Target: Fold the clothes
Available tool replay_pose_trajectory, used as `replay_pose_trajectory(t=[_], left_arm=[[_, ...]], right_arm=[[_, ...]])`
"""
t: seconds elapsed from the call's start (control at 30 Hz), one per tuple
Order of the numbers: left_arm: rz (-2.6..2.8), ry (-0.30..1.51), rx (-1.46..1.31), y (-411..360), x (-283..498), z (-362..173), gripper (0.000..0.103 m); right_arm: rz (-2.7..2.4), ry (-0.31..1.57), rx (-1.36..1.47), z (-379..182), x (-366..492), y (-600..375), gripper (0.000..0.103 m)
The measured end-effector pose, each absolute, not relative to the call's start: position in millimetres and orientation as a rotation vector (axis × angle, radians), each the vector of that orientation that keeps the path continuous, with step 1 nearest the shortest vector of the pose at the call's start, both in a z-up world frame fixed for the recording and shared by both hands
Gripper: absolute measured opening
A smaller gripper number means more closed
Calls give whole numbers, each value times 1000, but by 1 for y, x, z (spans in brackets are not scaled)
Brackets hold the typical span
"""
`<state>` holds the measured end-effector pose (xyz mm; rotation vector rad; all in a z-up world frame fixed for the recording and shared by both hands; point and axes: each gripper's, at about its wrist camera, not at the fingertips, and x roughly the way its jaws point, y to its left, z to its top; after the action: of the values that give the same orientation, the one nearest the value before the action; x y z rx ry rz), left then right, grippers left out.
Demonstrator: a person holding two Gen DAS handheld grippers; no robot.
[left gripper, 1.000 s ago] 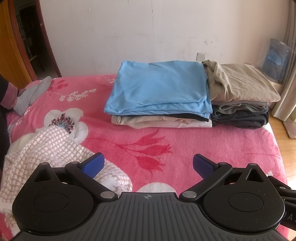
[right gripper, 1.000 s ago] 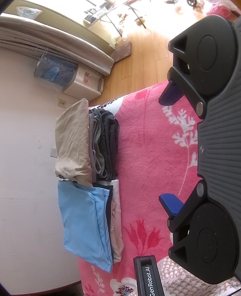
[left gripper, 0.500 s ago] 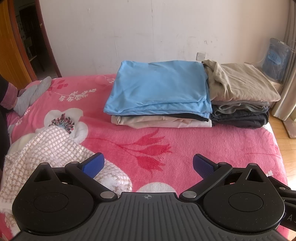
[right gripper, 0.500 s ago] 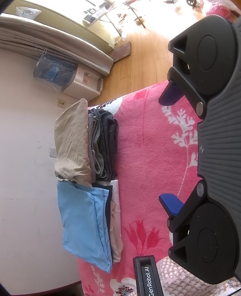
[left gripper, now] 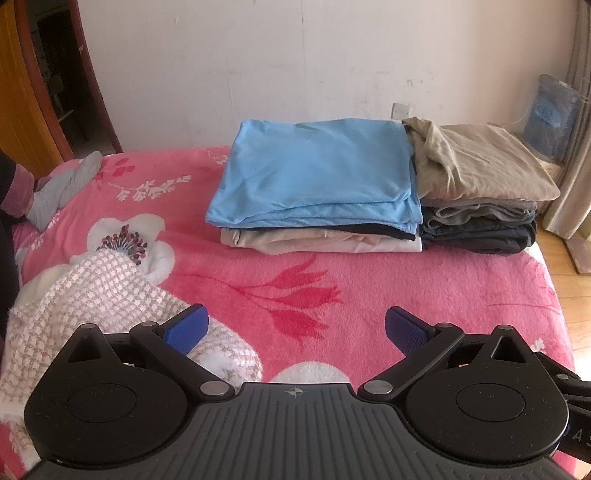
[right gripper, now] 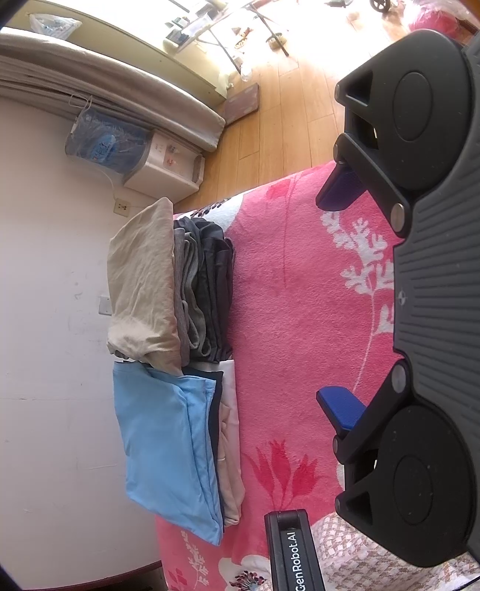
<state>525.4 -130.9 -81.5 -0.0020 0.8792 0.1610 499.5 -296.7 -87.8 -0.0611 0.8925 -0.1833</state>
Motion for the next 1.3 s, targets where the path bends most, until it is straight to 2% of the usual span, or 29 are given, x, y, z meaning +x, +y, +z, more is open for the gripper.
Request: replay_pose_trajectory(t=[1.3], left_arm=[[171, 902, -13, -124, 528, -86, 103]], right_arm=[[-182, 904, -63, -90, 502, -292, 103]])
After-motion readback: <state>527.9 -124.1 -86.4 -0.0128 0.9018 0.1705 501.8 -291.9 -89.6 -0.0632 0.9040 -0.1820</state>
